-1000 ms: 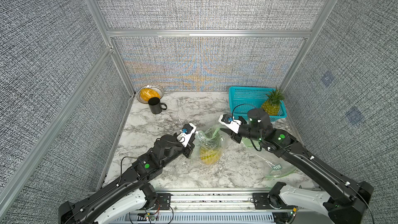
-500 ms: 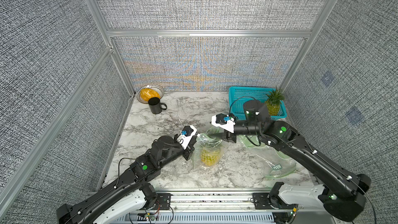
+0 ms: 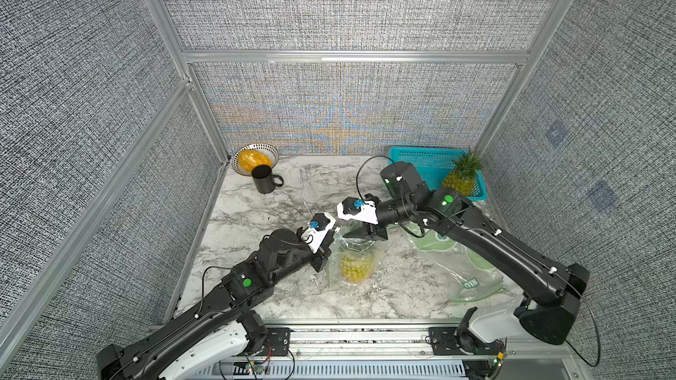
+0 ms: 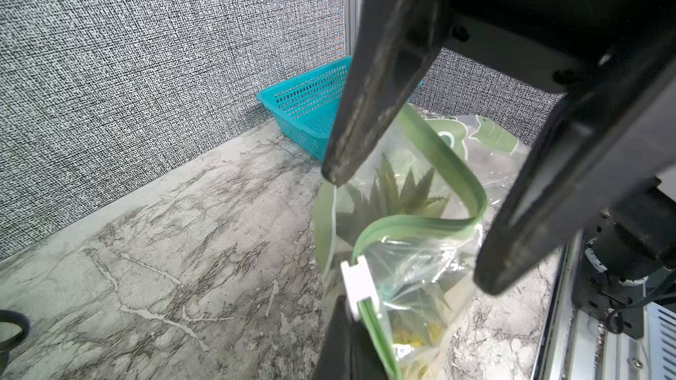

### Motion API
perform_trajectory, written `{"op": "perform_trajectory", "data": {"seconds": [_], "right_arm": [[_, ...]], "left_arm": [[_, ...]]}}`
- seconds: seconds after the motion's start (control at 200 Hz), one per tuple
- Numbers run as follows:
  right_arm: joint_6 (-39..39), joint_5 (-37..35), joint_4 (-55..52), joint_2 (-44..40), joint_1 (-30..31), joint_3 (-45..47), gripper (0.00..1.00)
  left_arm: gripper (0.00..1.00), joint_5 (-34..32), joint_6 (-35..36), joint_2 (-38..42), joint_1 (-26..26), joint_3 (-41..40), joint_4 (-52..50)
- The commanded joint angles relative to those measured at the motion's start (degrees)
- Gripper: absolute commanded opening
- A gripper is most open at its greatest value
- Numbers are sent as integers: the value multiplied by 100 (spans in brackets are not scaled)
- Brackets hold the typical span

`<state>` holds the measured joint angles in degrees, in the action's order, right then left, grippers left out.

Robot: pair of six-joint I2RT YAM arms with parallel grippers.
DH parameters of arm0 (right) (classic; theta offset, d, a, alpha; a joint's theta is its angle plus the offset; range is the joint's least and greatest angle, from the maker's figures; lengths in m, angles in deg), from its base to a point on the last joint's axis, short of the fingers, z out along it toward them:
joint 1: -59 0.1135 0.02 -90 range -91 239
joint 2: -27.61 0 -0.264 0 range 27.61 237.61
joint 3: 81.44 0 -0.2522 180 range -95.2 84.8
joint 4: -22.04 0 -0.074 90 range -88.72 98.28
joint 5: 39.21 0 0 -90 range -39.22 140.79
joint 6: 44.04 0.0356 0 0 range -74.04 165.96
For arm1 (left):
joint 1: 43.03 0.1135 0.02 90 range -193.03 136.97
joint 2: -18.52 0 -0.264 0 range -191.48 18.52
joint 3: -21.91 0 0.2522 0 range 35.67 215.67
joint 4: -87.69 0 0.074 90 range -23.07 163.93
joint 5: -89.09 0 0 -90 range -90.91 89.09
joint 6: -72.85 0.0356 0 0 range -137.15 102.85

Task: Open the zip-top bag and take out the pineapple
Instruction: Pick up the zipper food storage bag at the center of the board, then unzip the zipper on the zipper food storage bag.

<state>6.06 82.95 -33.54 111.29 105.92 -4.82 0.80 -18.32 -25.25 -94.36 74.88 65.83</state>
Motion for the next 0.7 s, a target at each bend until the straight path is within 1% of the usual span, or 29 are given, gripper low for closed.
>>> {"op": "perform_trajectory", "data": {"seconds": [0.0,0.18,0.39,0.696], "right_arm": [[-166,219,-113,103,2,-102,50],[-255,356,-64,260,2,-167,50],[-337,455,-132,408,-6,-196,45],[-368,535,-89,550,-14,-205,44]], "left_arm": [[0,94,60,-14,0,59,-25],[0,83,75,9,0,50,-34],[0,74,73,35,0,45,-34],[0,101,99,70,0,50,-78]]}}
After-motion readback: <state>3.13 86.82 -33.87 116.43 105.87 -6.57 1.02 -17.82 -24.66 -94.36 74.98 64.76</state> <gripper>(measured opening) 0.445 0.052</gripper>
